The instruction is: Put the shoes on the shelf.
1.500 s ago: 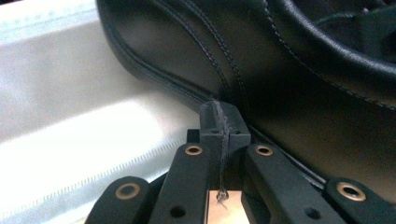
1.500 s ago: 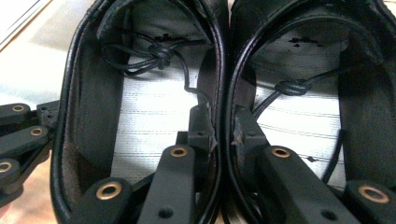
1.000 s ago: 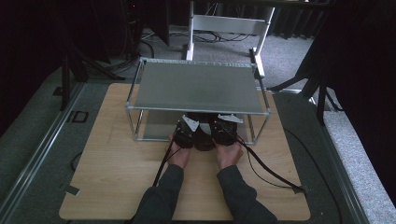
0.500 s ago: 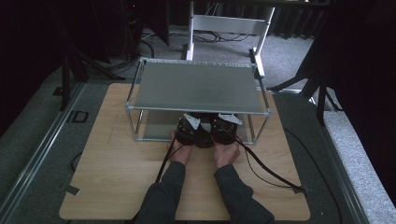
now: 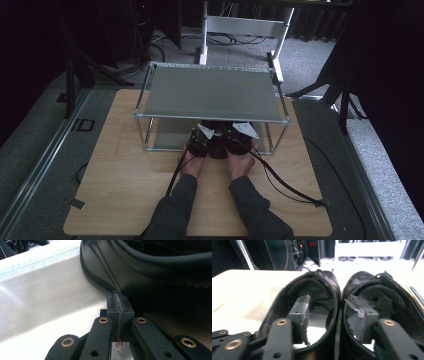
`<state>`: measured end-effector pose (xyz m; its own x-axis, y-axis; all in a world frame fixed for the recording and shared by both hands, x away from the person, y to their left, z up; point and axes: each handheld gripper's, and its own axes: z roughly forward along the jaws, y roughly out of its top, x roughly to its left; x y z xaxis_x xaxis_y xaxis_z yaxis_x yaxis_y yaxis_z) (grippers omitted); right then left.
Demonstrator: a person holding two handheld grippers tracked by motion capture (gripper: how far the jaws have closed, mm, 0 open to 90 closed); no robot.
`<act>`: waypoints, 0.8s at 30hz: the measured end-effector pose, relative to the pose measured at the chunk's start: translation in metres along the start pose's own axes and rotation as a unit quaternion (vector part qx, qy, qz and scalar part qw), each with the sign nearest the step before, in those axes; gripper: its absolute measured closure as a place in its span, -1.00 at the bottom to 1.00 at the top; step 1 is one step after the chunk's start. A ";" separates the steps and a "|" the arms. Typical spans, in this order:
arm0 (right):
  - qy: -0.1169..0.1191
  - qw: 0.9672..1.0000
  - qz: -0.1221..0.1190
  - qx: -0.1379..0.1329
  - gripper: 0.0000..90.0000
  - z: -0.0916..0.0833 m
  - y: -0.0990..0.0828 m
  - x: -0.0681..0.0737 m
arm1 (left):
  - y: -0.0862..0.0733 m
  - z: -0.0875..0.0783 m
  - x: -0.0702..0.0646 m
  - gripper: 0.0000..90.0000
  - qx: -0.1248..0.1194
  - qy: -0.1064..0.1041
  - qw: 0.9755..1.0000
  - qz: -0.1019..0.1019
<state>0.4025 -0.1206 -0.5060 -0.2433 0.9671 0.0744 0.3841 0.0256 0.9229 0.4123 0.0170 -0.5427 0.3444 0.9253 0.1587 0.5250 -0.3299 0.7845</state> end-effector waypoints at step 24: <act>0.039 0.996 -0.062 0.053 -0.09 -0.070 -0.026 -0.069 | -0.018 -0.034 0.012 0.58 -0.005 -0.090 0.995 -0.045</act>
<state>0.3473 -0.2058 -0.5086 -0.3619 0.9322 -0.0043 0.4382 0.1741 0.8818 0.3807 0.0404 -0.5350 0.4311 0.9020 -0.0222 0.5524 -0.2444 0.7970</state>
